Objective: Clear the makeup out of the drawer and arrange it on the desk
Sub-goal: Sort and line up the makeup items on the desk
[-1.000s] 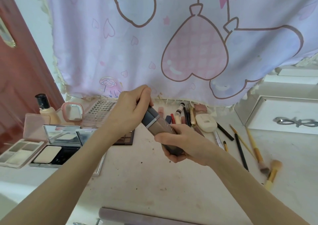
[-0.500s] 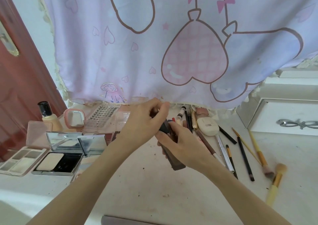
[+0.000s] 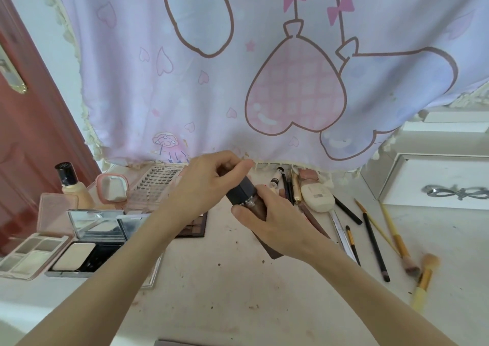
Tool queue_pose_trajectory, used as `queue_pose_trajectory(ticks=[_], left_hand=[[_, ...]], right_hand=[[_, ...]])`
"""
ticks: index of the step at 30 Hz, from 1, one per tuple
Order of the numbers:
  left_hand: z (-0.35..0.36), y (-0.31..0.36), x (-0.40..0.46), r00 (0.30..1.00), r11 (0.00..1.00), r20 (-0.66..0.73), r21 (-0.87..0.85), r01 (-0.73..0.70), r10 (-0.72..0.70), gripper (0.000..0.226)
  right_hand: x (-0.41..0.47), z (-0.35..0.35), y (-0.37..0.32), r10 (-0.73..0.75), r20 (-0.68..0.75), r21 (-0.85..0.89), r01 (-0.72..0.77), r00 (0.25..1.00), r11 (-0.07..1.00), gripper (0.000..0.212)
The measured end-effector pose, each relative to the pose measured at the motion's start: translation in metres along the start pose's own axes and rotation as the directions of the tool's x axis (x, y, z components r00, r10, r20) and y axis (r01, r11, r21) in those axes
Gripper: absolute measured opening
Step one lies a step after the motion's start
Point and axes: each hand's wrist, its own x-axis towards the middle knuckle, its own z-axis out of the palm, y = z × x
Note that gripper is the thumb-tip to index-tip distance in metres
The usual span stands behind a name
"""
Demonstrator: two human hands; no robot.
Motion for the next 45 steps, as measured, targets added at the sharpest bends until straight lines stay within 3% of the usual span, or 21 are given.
queue_pose_trajectory(ticks=[2, 5, 7, 10, 14, 17, 22, 26, 32, 39, 45], left_hand=[[-0.009, -0.003, 0.009, 0.998, 1.000, -0.047, -0.006, 0.030, -0.030, 0.033], [-0.039, -0.012, 0.032, 0.964, 0.988, -0.229, -0.102, 0.118, -0.139, 0.041], [-0.055, -0.020, 0.043, 0.946, 0.980, -0.261, -0.099, 0.174, -0.194, 0.037], [-0.047, -0.034, 0.052, 0.939, 0.948, -0.158, -0.143, 0.283, -0.304, 0.020], [-0.025, -0.057, 0.062, 0.886, 0.859, -0.005, -0.248, 0.447, -0.463, 0.008], [-0.013, -0.071, 0.076, 0.861, 0.842, 0.092, -0.184, 0.508, -0.500, 0.019], [0.008, -0.081, 0.106, 0.910, 0.910, 0.130, 0.198, 0.364, -0.393, 0.037], [0.025, -0.095, 0.123, 0.920, 0.879, 0.192, 0.413, 0.239, -0.341, 0.048], [0.043, -0.113, 0.131, 0.922, 0.854, 0.238, 0.497, 0.154, -0.304, 0.056], [0.048, -0.123, 0.132, 0.933, 0.826, 0.245, 0.557, 0.088, -0.265, 0.047], [0.048, -0.124, 0.130, 0.951, 0.849, 0.217, 0.522, 0.079, -0.221, 0.042]], right_hand=[[0.005, -0.003, 0.000, 0.023, 0.032, 0.022, -0.023, 0.999, 0.999, 0.022], [0.006, -0.005, 0.007, 0.057, 0.062, 0.045, -0.060, 0.996, 0.997, 0.026], [0.008, -0.007, 0.011, 0.089, 0.043, 0.052, -0.091, 0.995, 0.994, 0.033], [0.028, -0.015, 0.014, 0.142, -0.065, 0.125, -0.133, 0.988, 0.983, 0.028], [0.075, -0.029, 0.023, 0.326, -0.104, 0.383, -0.265, 0.940, 0.885, 0.027], [0.103, -0.034, 0.032, 0.311, -0.101, 0.419, -0.243, 0.945, 0.875, 0.028], [0.139, -0.027, 0.046, 0.228, -0.259, 0.369, -0.122, 0.939, 0.921, 0.051], [0.155, -0.018, 0.061, 0.143, -0.386, 0.259, -0.041, 0.911, 0.965, 0.046], [0.169, -0.010, 0.079, 0.127, -0.420, 0.273, -0.008, 0.899, 0.962, 0.040], [0.171, -0.006, 0.090, 0.046, -0.354, 0.215, 0.033, 0.934, 0.976, 0.035], [0.173, -0.002, 0.092, 0.034, -0.373, 0.070, -0.008, 0.927, 0.998, 0.042]])
